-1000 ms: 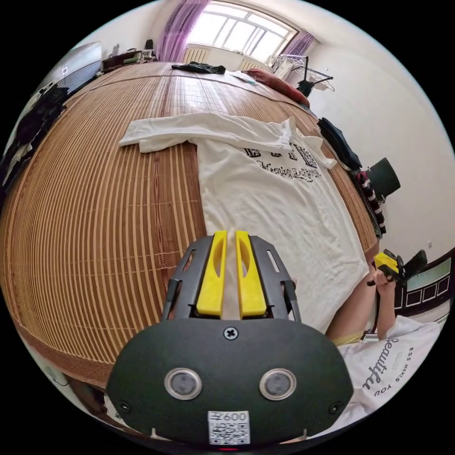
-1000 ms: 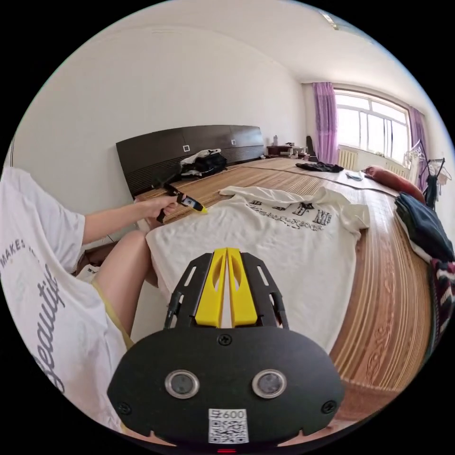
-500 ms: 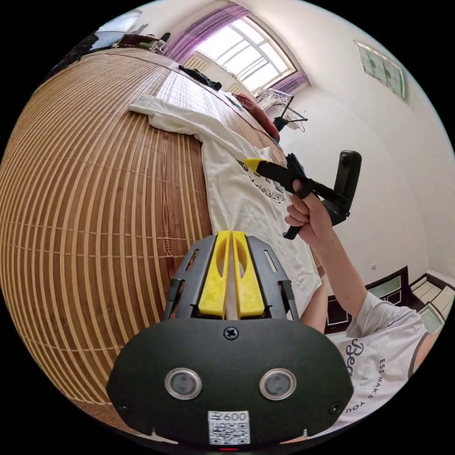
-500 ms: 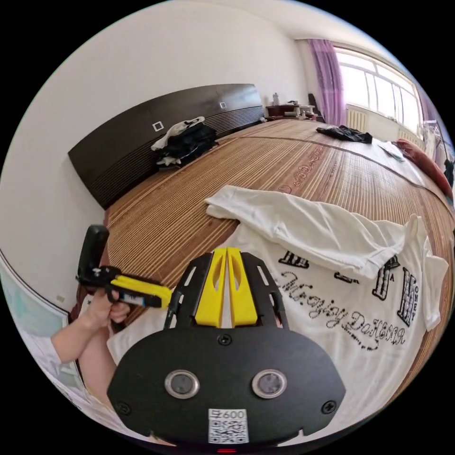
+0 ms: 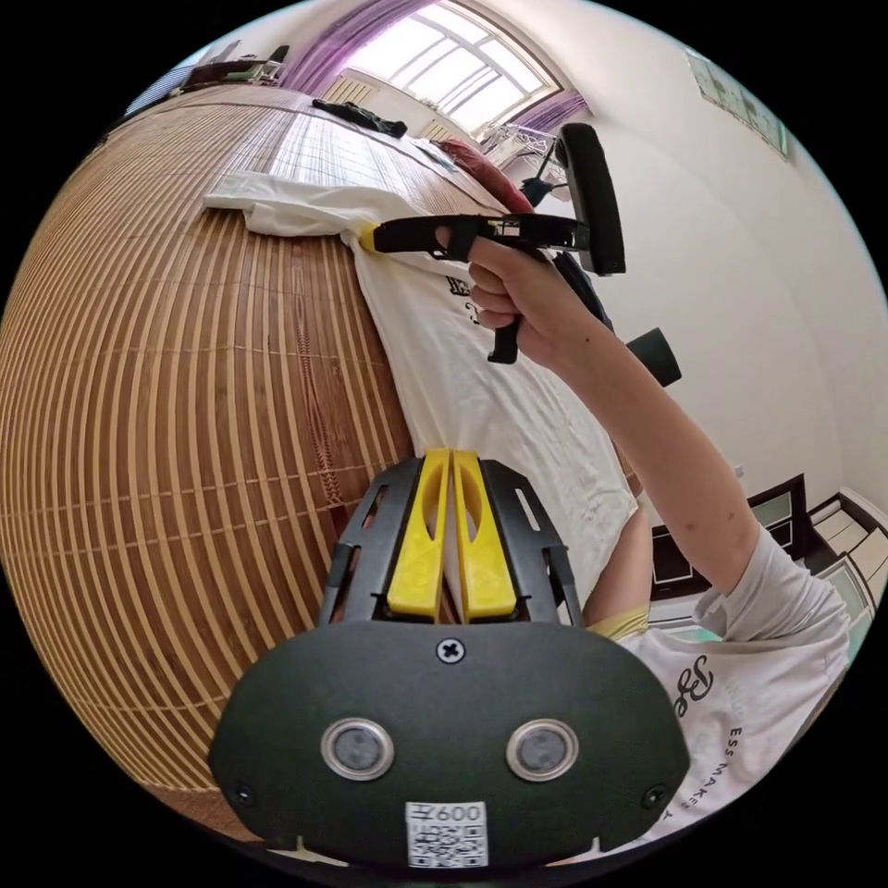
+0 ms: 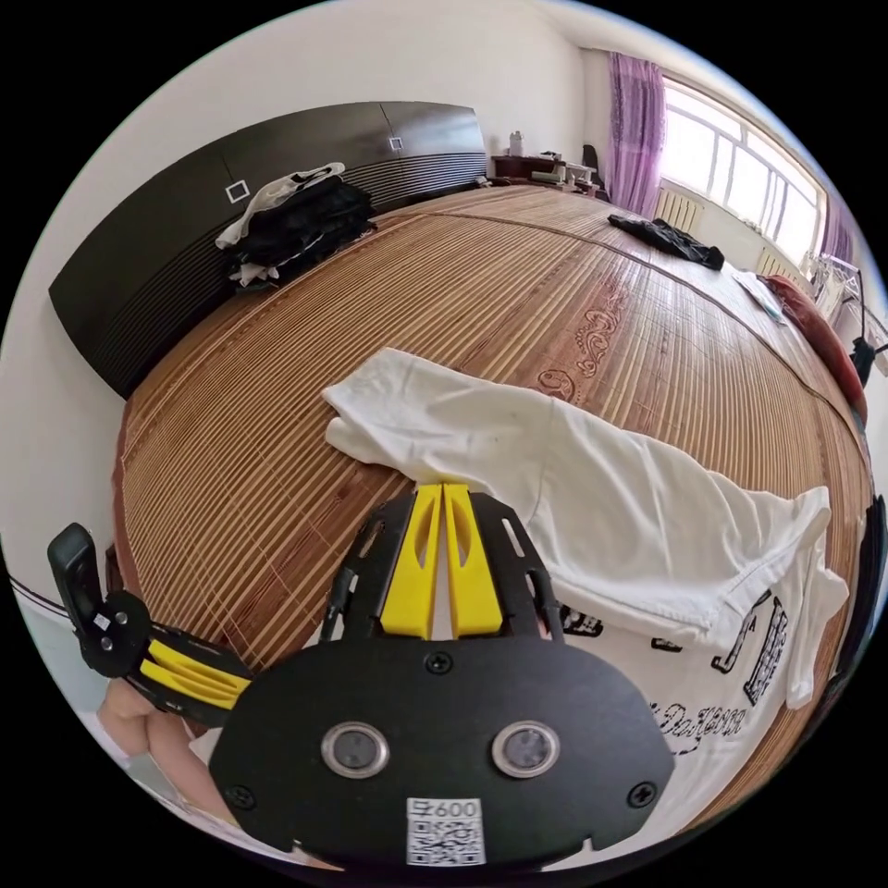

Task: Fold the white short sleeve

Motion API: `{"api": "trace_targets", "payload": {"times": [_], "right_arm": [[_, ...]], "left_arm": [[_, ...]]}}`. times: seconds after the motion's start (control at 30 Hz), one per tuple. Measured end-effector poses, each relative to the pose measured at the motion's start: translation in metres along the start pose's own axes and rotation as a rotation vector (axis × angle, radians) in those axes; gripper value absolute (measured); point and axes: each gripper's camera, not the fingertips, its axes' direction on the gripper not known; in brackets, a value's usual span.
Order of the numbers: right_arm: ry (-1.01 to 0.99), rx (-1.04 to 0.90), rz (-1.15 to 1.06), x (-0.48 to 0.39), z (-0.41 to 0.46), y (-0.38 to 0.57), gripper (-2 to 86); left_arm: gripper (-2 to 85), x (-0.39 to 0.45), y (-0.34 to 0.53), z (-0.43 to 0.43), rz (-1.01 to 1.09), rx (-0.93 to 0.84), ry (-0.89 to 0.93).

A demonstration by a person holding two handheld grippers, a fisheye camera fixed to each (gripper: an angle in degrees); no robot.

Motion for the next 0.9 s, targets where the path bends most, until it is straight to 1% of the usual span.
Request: {"api": "trace_targets", "payload": {"times": [0.23, 0.33, 0.4, 0.47, 0.5, 0.53, 0.57, 0.6, 0.63, 0.67, 0.7, 0.77, 0.9], "right_arm": [[-0.015, 0.024, 0.057, -0.002, -0.031, -0.013, -0.8], [-0.038, 0.055, -0.017, -0.015, -0.058, -0.008, -0.8], [-0.063, 0.043, -0.087, -0.026, -0.07, -0.006, -0.8], [-0.054, -0.023, -0.133, -0.036, -0.07, -0.01, -0.9], [-0.033, -0.05, -0.133, -0.037, -0.067, -0.012, -0.9], [0.0, -0.11, -0.141, -0.039, -0.057, -0.014, -0.9], [-0.001, -0.066, -0.144, -0.04, -0.061, -0.015, -0.9], [0.002, -0.064, -0.141, -0.04, -0.061, -0.015, -0.9], [0.005, -0.055, -0.139, -0.04, -0.062, -0.016, -0.9], [0.007, -0.041, -0.146, -0.041, -0.063, -0.014, -0.9], [0.008, -0.039, -0.151, -0.041, -0.064, -0.013, -0.9], [0.024, -0.025, -0.151, -0.043, -0.069, -0.011, -0.9], [0.045, 0.007, -0.167, -0.046, -0.077, -0.005, -0.9]], "left_arm": [[0.4, -0.017, -0.009, -0.007, -0.008, 0.02, 0.01], [0.5, -0.022, -0.011, -0.012, -0.016, 0.033, 0.01], [0.7, -0.021, -0.011, -0.021, 0.003, 0.049, -0.006], [0.5, -0.016, -0.012, -0.035, 0.073, 0.074, 0.049], [0.4, -0.016, -0.012, -0.044, 0.123, 0.078, 0.157], [0.3, -0.018, -0.011, -0.046, 0.139, 0.069, 0.218], [0.3, -0.024, -0.012, -0.042, 0.146, -0.001, 0.318], [0.3, -0.03, -0.01, -0.029, 0.153, -0.121, 0.366], [0.3, -0.033, -0.005, -0.011, 0.159, -0.258, 0.347], [0.3, -0.034, -0.002, 0.001, 0.166, -0.34, 0.321], [0.3, -0.036, 0.002, 0.007, 0.203, -0.373, 0.348], [0.2, -0.045, 0.001, -0.001, 0.19, -0.356, 0.366], [0.3, -0.06, 0.0, -0.014, 0.24, -0.381, 0.406]]}}
